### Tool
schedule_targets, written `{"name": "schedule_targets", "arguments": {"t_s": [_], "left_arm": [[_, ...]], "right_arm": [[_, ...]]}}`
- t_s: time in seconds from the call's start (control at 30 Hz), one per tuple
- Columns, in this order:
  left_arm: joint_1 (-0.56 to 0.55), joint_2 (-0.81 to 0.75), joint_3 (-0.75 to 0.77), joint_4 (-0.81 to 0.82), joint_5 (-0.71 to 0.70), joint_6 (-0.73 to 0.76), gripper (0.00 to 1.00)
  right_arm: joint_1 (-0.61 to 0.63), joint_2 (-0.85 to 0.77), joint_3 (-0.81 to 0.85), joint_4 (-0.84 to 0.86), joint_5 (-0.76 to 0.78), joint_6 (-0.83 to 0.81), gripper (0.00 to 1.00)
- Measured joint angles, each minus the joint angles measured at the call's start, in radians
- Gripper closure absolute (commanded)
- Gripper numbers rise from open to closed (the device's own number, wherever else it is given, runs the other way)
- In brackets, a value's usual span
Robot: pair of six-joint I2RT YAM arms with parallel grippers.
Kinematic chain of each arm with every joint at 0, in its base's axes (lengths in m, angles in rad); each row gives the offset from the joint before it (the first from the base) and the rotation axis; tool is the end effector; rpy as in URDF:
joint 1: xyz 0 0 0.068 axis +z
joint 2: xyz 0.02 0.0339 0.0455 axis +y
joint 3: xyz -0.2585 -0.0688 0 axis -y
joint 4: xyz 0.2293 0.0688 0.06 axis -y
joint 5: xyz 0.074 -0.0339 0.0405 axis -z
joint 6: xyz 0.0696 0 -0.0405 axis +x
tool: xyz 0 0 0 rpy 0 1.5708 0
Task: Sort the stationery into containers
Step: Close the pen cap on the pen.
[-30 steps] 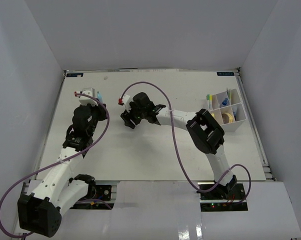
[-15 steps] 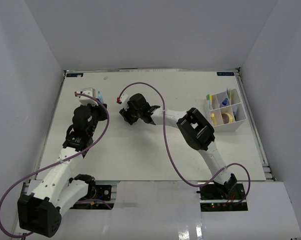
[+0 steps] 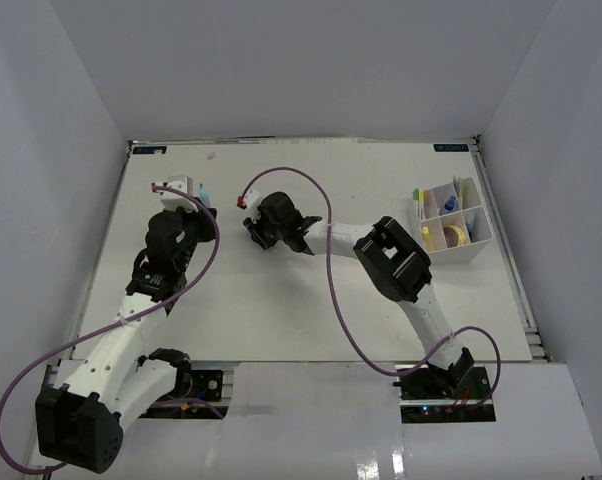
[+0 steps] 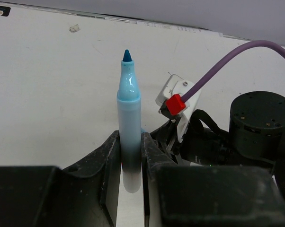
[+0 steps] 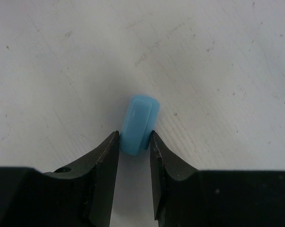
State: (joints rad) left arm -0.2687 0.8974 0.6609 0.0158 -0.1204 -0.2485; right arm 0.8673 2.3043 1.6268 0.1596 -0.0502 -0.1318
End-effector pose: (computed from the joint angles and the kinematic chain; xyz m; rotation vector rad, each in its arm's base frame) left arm 0.2292 -0.0544 0.2889 -0.0685 1.7962 -0.2629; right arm 0.3428 0.4095 0.1375 -1.0460 1.8519 0.4942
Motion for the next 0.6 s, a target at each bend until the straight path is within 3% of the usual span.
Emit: {"name": "schedule_targets", "arguments": {"t_s": [0.23, 0.6], "left_arm": [[0.000, 0.005, 0.000, 0.000, 0.013, 0.000, 1.00], [0.000, 0.018, 0.000, -0.008, 0.059, -0.005, 1.00]], "right_arm": [[0.000, -0.161, -0.212, -0.029, 0.067, 0.018, 0.73], [0.000, -0.462, -0.500, -0.340, 0.129, 0.109, 0.66]]}}
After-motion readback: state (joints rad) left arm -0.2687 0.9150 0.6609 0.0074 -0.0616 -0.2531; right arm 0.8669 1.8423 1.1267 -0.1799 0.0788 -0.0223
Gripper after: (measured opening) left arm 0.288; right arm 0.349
